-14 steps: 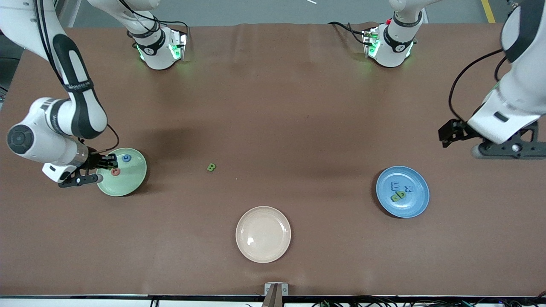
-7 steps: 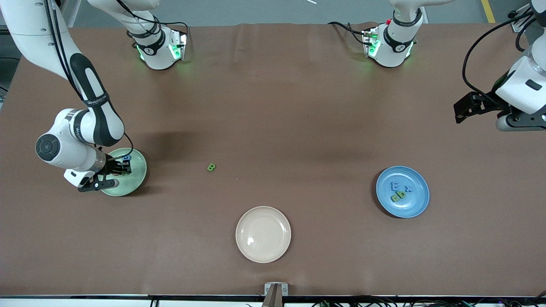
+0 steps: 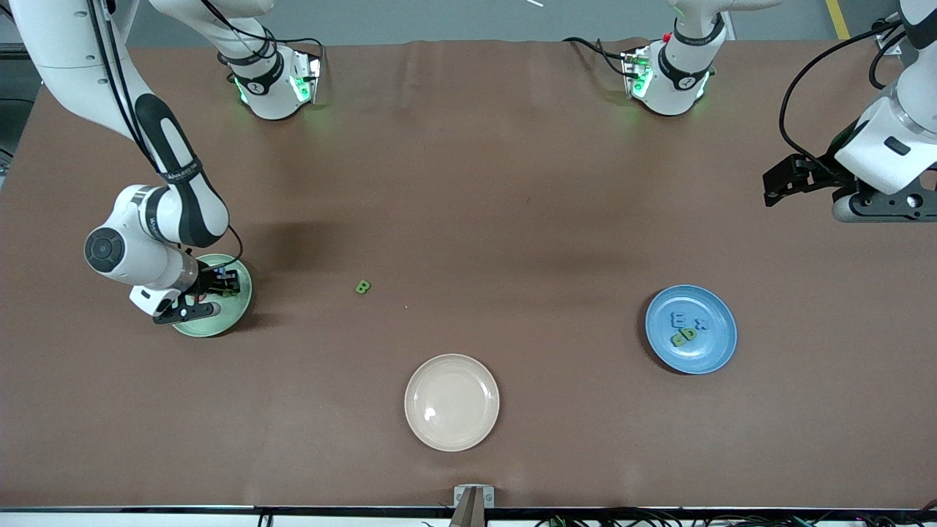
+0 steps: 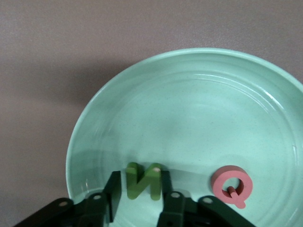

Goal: Sort upper and lower case letters into plates
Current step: 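Reach and grasp the green B with the right gripper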

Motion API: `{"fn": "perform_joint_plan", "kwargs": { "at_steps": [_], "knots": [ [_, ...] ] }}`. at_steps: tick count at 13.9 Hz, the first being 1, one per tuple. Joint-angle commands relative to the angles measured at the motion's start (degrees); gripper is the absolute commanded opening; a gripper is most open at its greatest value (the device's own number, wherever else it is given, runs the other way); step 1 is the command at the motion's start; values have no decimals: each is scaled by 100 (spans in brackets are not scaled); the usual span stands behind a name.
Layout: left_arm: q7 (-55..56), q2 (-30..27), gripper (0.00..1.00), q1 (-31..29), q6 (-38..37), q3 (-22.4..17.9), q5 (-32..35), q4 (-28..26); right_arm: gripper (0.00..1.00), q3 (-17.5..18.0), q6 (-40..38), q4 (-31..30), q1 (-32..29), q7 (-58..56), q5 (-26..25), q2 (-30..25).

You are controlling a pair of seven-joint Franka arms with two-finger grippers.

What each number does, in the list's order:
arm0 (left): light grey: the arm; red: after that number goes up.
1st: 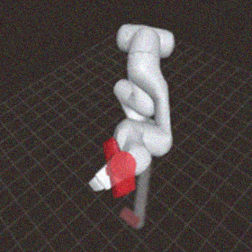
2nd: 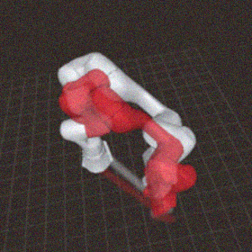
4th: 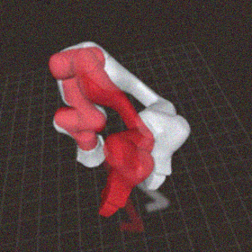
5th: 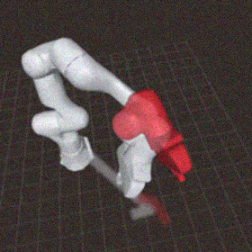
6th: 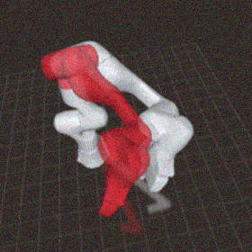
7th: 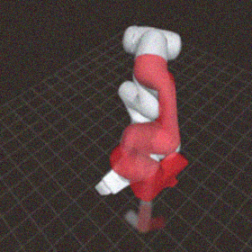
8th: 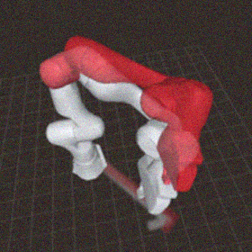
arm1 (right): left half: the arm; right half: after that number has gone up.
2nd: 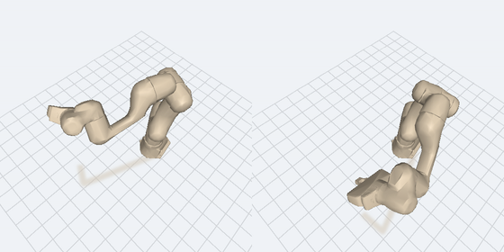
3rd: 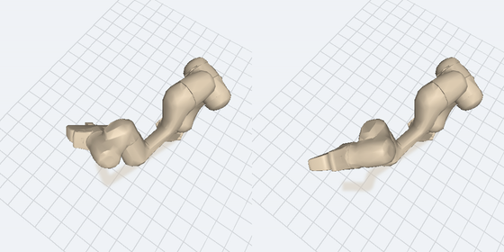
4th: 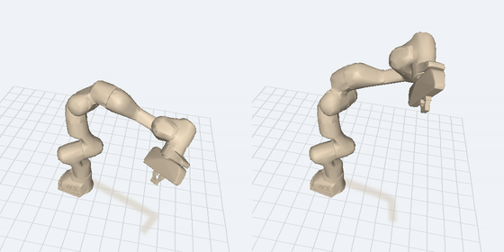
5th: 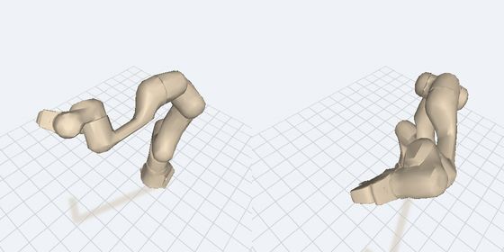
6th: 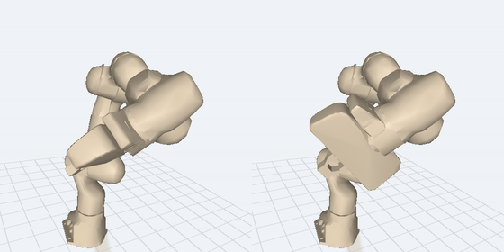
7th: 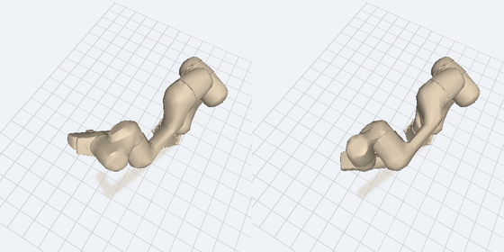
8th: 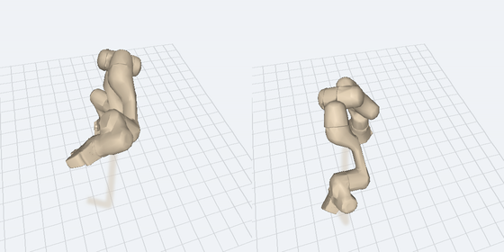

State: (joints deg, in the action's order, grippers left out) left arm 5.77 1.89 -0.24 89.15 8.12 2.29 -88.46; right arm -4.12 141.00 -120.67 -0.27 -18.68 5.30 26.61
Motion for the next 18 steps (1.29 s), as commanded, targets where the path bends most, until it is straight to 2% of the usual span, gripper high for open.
{"fn": "perform_joint_plan", "kwargs": {
  "at_steps": [1,3,5,7,11,13,16,18],
  "knots": [
    [-138,-110,100,42,129,-21,-36,-119,96,8,-273,-18,71,57,59,-287],
    [-138,-75,100,24,146,-21,-36,-119,97,8,-931,244,211,380,59,-559],
    [-138,-83,100,-2,164,-30,-27,-119,98,-1,-1634,517,632,1317,6,-805],
    [-173,-136,100,-37,112,-30,-18,-128,98,16,-1997,658,1106,2372,-3,-894],
    [-164,-180,100,-46,59,-30,-36,-207,99,16,-1709,869,2214,5147,-3,-685],
    [-164,-198,100,-37,59,-21,-27,-224,99,25,-1298,923,2461,6266,58,-412],
    [-173,-346,100,-37,128,-30,-27,-452,99,25,-559,914,2699,7463,76,-34],
    [-173,-382,100,-37,164,-21,-27,-523,99,25,-171,905,2708,7624,76,133]
  ]
}}
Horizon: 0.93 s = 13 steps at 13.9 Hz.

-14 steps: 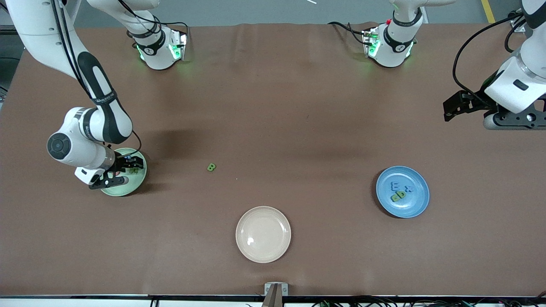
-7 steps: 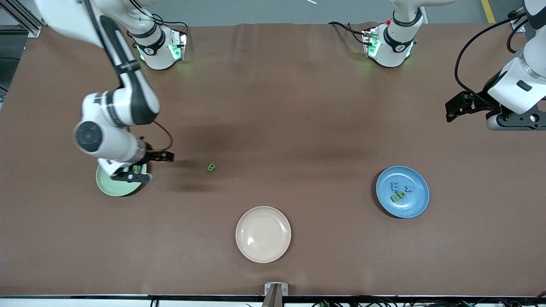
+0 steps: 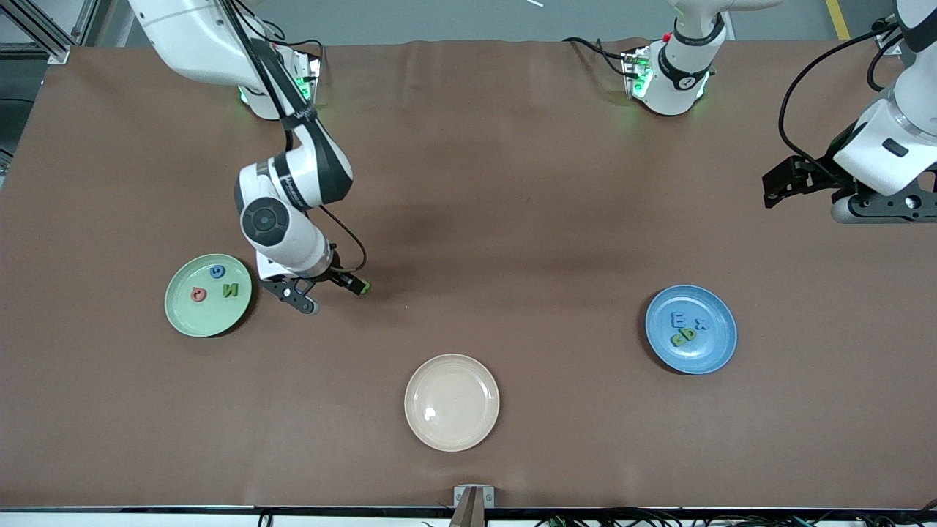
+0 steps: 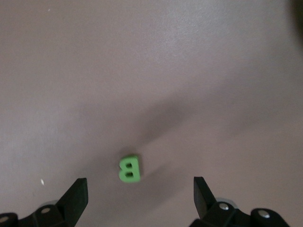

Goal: Sort upper and lower case letters into plates
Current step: 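Reach and grasp the green B with the right gripper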

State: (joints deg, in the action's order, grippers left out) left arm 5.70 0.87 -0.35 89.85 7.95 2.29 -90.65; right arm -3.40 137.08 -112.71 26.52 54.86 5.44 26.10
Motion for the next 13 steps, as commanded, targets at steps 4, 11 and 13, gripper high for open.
{"fn": "perform_joint_plan", "kwargs": {
  "at_steps": [4,11,13],
  "knots": [
    [-165,-359,100,-35,103,-4,-18,-374,96,-47,794,109,37,254,45,571],
    [-174,-351,100,-35,313,-13,-9,-453,69,-12,724,74,275,227,45,650],
    [-174,-351,100,-27,384,-13,-9,-471,62,-12,724,74,275,219,45,694]
  ]
}}
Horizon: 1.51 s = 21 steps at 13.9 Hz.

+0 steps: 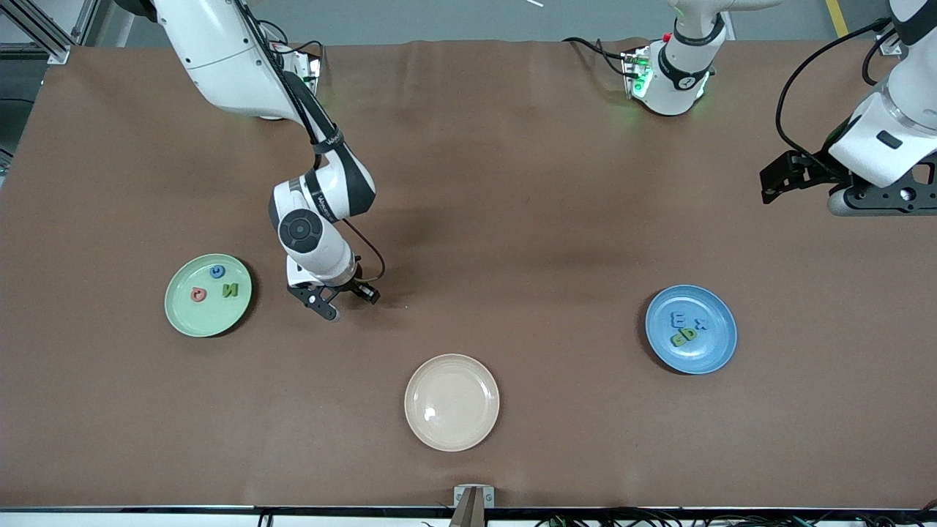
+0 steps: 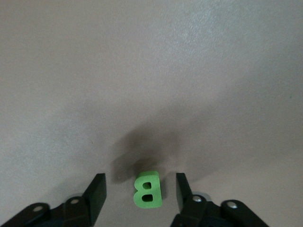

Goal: Sort upper and lower case letters into plates
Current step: 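Carry the green B into the green plate and open the right gripper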

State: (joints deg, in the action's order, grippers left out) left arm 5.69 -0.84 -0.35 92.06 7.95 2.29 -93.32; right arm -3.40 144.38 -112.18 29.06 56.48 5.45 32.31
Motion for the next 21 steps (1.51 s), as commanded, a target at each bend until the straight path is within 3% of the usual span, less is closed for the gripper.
{"fn": "perform_joint_plan", "kwargs": {
  "at_steps": [1,3,8,11,14,17,21],
  "knots": [
    [-174,-180,100,-27,190,-21,-9,-212,59,-3,-6,21,21,56,44,74],
    [-165,-180,100,-27,233,-21,-9,-230,50,-3,-6,12,21,56,44,126],
    [-165,-171,100,-27,313,-21,-9,-221,18,-3,-15,21,126,56,44,144],
    [-165,-163,100,-36,322,-21,69,-195,14,-3,-294,64,126,13,44,22],
    [-165,-136,100,-36,444,-30,70,-177,14,-81,-1242,82,-40,-607,-26,-627],
    [-165,-119,100,-27,515,-30,70,-177,14,-222,-1912,82,-785,-2302,-27,-1121],
    [-148,-110,100,-1,524,-13,61,-168,15,-232,-1896,82,-2181,-4833,-44,-1140]
  ]
}}
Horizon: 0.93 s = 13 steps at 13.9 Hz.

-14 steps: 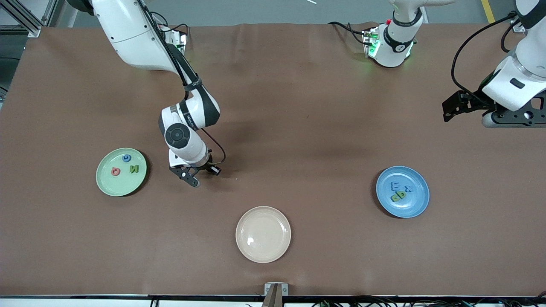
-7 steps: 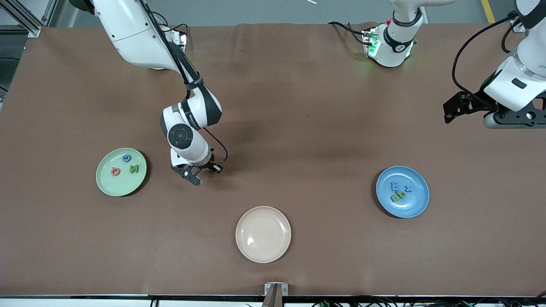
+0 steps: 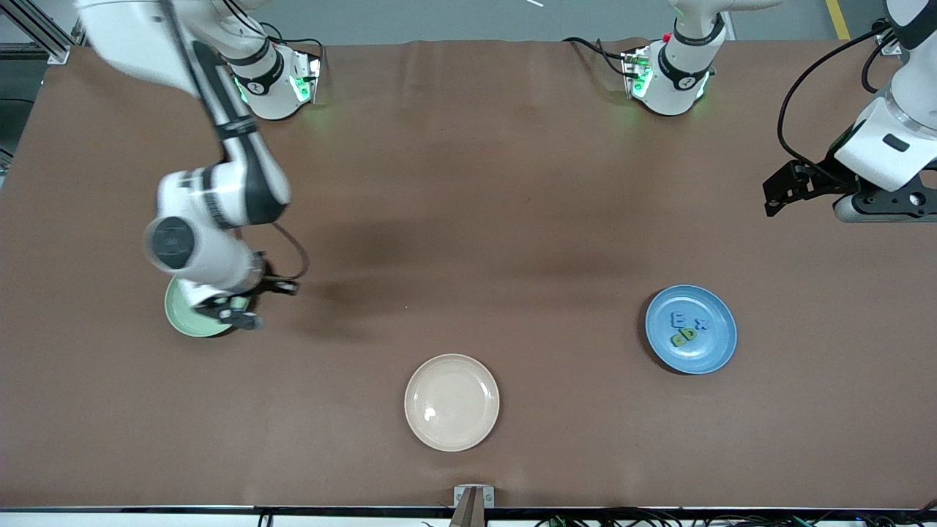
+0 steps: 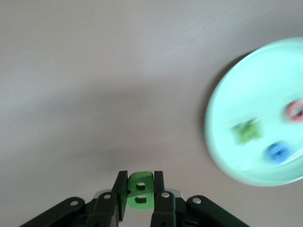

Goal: Sort upper and lower case letters into plates
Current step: 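Carry the green B into the green plate and open the right gripper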

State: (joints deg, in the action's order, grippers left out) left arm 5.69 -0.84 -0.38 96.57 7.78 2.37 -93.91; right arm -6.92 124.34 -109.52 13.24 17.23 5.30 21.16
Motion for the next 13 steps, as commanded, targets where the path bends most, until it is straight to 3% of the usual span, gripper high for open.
{"fn": "perform_joint_plan", "kwargs": {
  "at_steps": [1,5,13],
  "knots": [
    [-147,-110,100,3,73,13,53,-110,15,121,248,-184,-917,-1576,-20,-7],
    [-139,-83,100,-6,99,13,17,-110,15,130,1064,-236,-1596,-2917,-3,466],
    [-139,-30,100,-24,99,4,-9,-92,17,165,1831,-324,-1597,-2980,68,933]
  ]
}}
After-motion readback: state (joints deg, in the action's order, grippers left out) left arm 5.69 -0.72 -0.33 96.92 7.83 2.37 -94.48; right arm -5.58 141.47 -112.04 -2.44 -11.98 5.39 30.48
